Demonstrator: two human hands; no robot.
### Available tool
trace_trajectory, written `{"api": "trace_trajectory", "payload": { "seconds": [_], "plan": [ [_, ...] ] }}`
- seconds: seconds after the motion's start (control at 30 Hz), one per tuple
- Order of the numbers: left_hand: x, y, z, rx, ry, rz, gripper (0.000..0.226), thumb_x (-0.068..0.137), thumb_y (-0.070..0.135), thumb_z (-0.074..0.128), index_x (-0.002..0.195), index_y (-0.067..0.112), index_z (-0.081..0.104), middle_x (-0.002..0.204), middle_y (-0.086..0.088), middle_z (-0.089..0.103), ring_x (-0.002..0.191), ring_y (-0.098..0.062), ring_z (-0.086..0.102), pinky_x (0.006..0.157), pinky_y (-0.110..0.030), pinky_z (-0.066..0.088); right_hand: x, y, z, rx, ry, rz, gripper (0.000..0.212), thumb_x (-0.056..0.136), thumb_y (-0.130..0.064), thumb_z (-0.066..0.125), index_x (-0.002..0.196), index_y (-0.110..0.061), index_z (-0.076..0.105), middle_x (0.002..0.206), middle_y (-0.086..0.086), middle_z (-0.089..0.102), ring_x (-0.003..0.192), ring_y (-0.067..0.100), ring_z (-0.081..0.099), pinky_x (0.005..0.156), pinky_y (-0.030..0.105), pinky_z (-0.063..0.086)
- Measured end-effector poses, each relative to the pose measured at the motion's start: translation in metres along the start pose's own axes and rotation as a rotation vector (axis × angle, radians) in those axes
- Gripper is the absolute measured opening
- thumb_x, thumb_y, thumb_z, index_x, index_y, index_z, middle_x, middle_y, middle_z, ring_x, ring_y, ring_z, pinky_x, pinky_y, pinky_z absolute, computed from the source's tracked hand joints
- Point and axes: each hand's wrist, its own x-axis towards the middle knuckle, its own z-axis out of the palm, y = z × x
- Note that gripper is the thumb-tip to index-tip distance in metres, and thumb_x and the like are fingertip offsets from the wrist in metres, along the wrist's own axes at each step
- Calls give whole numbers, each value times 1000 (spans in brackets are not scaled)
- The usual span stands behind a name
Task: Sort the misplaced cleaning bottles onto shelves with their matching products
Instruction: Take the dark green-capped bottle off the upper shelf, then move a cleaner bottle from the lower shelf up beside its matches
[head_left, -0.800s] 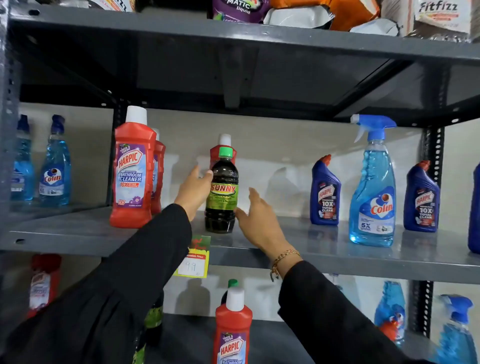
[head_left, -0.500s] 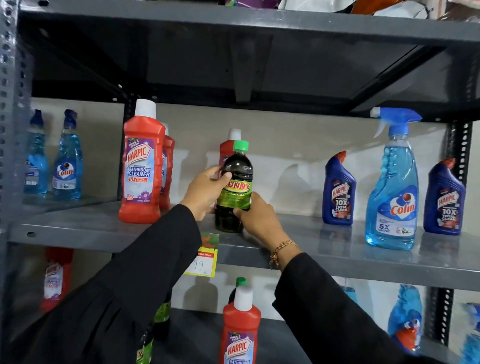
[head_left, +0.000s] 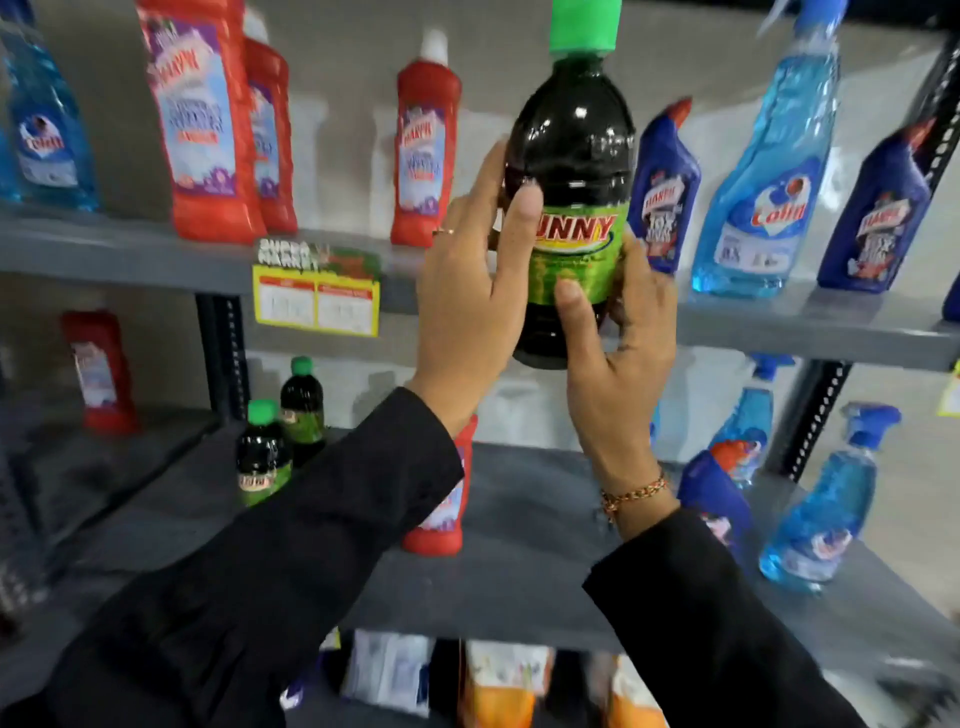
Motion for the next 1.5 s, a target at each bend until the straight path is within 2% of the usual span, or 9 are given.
{"api": "trace_trajectory", "payload": {
  "seconds": [0.17,0.4,0.6,0.77,0.97,1.07,1.2,1.3,1.5],
  "plan": [
    [-136,-21,18,39,-128,-76,50,97,45,28,139,19,33,125,8,52,116,4,45,95,-5,32,-104,46,-69,-127,-162,69,58,89,-47,49,126,-2,44,103,15,55,99,5,43,90,7,34],
    [-216,-92,16,-73,-448,-544,43,91,51,42,131,50,29,132,20,49,125,-4,47,101,-20,40,-181,106,-81,-166,-516,497,52,86,-25,63,133,-18,43,117,8,58,109,22,58,95,19,43],
    [-259,-135,41,115,-591,-810,50,92,26,52,137,12,35,134,-12,54,122,-27,52,102,-42,43,-212,147,-76,-178,-663,908,43,82,-3,61,123,-15,52,110,6,69,101,21,63,83,22,44],
    [-269,-150,50,165,-649,-878,48,93,28,49,137,16,34,135,-13,53,123,-27,51,102,-40,41,-218,160,-68,-133,-621,1077,40,80,4,58,117,-8,54,112,11,67,106,29,61,96,46,47],
    [-276,-158,42,161,-604,-883,41,96,28,44,135,16,39,132,-11,55,118,-23,55,98,-37,44,-235,153,-58,-27,-379,1310,51,82,-2,64,128,-5,43,129,12,54,119,26,51,104,44,42],
    [-281,-155,18,206,-315,-826,21,96,26,42,113,18,53,106,-5,61,101,-26,62,82,-31,50,-256,130,-52,-216,-136,1310,18,83,-10,65,91,-21,52,98,8,57,97,32,56,80,33,44],
    [-258,-171,-15,344,-30,-804,41,93,37,44,121,8,45,120,-18,47,111,-32,51,92,-42,47,-261,106,-14,-82,-503,1178,26,82,-1,61,100,-20,60,106,10,62,97,24,59,81,29,46],
    [-234,-189,-25,209,-226,-988,55,92,42,45,140,20,30,143,-13,40,130,-26,41,108,-45,35,-244,104,24,-28,-665,1061,47,84,-2,58,128,-7,46,127,9,53,114,22,53,97,33,44],
    [-238,-186,-43,91,-323,-1096,50,91,43,49,137,27,39,131,-5,58,117,-20,56,104,-44,43,-241,97,40,-48,-627,1080,38,85,-4,55,122,-6,47,117,18,64,104,30,61,78,25,43]
  ]
}}
